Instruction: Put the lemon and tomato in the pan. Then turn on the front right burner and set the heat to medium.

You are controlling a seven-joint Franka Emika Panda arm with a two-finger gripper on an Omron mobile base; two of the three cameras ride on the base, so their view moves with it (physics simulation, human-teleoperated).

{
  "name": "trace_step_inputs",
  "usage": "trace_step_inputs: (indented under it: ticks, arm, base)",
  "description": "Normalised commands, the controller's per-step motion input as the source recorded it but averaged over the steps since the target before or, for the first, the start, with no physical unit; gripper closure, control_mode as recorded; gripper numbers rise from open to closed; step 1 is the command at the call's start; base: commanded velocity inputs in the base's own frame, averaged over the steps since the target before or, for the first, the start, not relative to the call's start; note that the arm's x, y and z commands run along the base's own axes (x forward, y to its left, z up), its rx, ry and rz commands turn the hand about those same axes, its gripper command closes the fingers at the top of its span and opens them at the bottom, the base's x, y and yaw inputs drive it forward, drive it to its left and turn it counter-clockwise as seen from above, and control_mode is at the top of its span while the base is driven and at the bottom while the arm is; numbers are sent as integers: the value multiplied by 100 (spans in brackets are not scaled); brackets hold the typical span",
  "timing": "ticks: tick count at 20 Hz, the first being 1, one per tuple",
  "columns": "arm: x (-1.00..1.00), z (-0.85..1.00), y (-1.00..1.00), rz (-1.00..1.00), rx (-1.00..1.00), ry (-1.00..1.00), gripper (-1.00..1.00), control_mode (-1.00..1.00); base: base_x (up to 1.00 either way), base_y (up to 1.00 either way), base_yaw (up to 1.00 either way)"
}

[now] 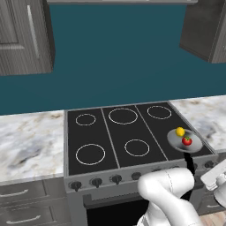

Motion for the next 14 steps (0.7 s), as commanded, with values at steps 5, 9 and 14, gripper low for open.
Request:
trace_step_inputs:
  ticks: [5,9,14]
  arm:
    - [0,-18,0,-30,-31,11,100,-100]
    - [0,-16,-6,-33,-31,15,100,-100]
    - [0,-20,-3,-35,-31,11,100,-100]
  base:
    - [0,0,0]
    - [0,0,0]
    - [0,0,0]
